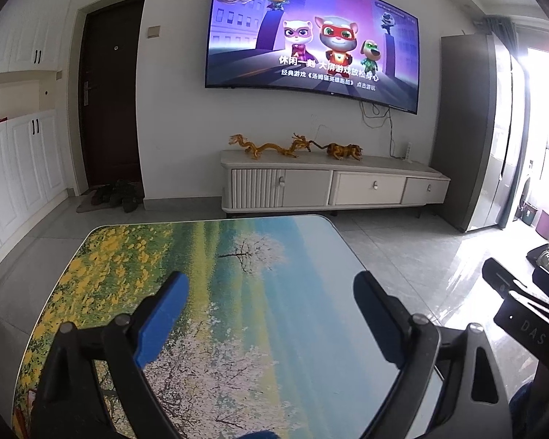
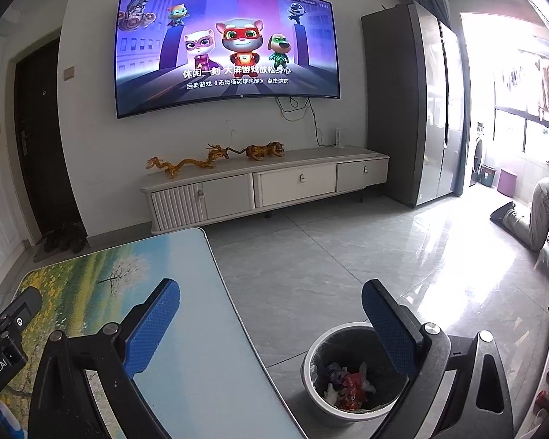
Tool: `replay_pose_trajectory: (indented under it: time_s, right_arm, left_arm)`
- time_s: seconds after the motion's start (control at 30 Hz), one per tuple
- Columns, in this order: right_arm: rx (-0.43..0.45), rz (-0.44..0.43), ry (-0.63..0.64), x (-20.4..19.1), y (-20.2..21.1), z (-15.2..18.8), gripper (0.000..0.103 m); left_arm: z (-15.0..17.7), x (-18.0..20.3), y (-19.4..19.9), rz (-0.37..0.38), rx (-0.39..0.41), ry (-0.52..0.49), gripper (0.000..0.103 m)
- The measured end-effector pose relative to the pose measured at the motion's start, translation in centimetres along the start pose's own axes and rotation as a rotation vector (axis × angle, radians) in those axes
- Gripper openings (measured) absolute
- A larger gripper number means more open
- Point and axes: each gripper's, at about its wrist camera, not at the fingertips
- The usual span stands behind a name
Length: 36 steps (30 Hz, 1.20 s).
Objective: Collect trash
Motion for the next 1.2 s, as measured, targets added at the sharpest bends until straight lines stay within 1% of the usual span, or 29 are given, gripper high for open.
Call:
replay_pose_trajectory:
  time_s: [0.27,0.93,1.2]
  right_arm:
    - [0.015,0.009,-0.007,0.7,0.3,-0.1,0.101]
    - [0.038,0.025,0.002,1.2,0.9,-0.4,0.102]
    - [0.045,0.036,0.006,1.4,1.2,-0.3,0.103]
  left_arm:
    - [-0.1,0.9,0.2,0.02,-0.001,-0.022,0.091]
    - [-0.1,1.2,1.1,0.05,0.021,-0.032,0.092]
    - [0.1,1.8,1.1,0.064,0.014,-0.048,0.092]
Point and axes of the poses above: each gripper's, at about its wrist camera, not at the fingertips, and y roughly against the way its jaws point, x to its right, z to its underside, and after that the axes turned 3 degrees about z, right-handed
